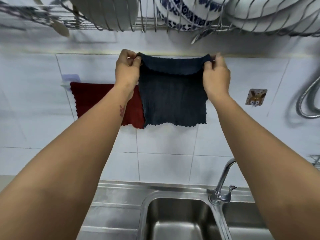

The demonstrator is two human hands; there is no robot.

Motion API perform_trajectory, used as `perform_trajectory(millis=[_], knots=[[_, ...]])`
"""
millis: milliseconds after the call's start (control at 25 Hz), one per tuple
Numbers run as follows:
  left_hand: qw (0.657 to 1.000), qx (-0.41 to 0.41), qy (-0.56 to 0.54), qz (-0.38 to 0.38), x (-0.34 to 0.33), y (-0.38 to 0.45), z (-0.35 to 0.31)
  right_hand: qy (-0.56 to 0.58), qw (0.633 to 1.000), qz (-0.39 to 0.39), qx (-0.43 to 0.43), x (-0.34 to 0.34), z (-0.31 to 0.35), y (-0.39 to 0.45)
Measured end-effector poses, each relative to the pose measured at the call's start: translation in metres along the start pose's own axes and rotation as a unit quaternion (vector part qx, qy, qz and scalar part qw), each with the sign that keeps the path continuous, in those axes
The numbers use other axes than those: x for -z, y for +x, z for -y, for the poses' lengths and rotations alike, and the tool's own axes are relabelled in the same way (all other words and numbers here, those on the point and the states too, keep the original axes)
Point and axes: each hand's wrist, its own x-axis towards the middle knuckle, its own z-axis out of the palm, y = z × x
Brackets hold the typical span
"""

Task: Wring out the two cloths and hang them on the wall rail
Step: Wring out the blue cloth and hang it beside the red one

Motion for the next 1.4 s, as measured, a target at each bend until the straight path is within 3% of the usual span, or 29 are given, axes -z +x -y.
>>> perform_trajectory(millis=[80, 160, 240, 320, 440, 520, 640, 760, 880, 1000, 1080, 1280, 1400], knots=[[0.998, -0.026, 0.053, 0.035, -0.002, 0.005, 0.014, -0.144, 0.984, 0.047, 0.092, -0.005, -0.012, -0.004], [0.984, -0.067, 0.15, 0.071, 0.0, 0.003, 0.028, -0.261, 0.947, 0.066, 0.178, -0.009, -0.029, -0.012], [0.938, -0.138, 0.299, 0.108, 0.004, -0.002, 0.038, -0.325, 0.919, 0.056, 0.214, -0.01, -0.04, -0.011], [0.884, -0.169, 0.412, 0.143, 0.006, -0.007, 0.043, -0.396, 0.895, 0.074, 0.192, -0.012, -0.043, -0.007], [0.831, -0.165, 0.503, 0.171, 0.003, -0.011, 0.039, -0.47, 0.867, 0.118, 0.113, -0.016, -0.036, 0.002], [0.781, -0.139, 0.578, 0.191, -0.002, -0.007, 0.037, -0.48, 0.865, 0.12, 0.082, -0.02, -0.033, 0.003], [0.727, -0.076, 0.65, 0.206, -0.011, 0.0, 0.033, -0.466, 0.872, 0.085, 0.12, -0.024, -0.036, 0.001], [0.751, -0.07, 0.632, 0.176, -0.016, 0.001, 0.034, -0.42, 0.894, 0.046, 0.15, -0.026, -0.036, 0.003], [0.789, -0.143, 0.584, 0.126, -0.009, -0.008, 0.041, -0.418, 0.889, -0.001, 0.188, -0.025, -0.038, 0.002], [0.768, -0.248, 0.581, 0.108, 0.002, -0.018, 0.05, -0.421, 0.865, -0.018, 0.271, -0.023, -0.045, -0.005], [0.759, -0.271, 0.58, 0.121, 0.006, -0.022, 0.053, -0.407, 0.871, -0.013, 0.275, -0.021, -0.048, -0.007], [0.752, -0.224, 0.599, 0.16, 0.005, -0.015, 0.051, -0.417, 0.873, 0.031, 0.251, -0.019, -0.052, -0.003], [0.764, -0.222, 0.588, 0.144, -0.002, -0.013, 0.047, -0.405, 0.88, 0.01, 0.247, -0.019, -0.052, -0.004]])
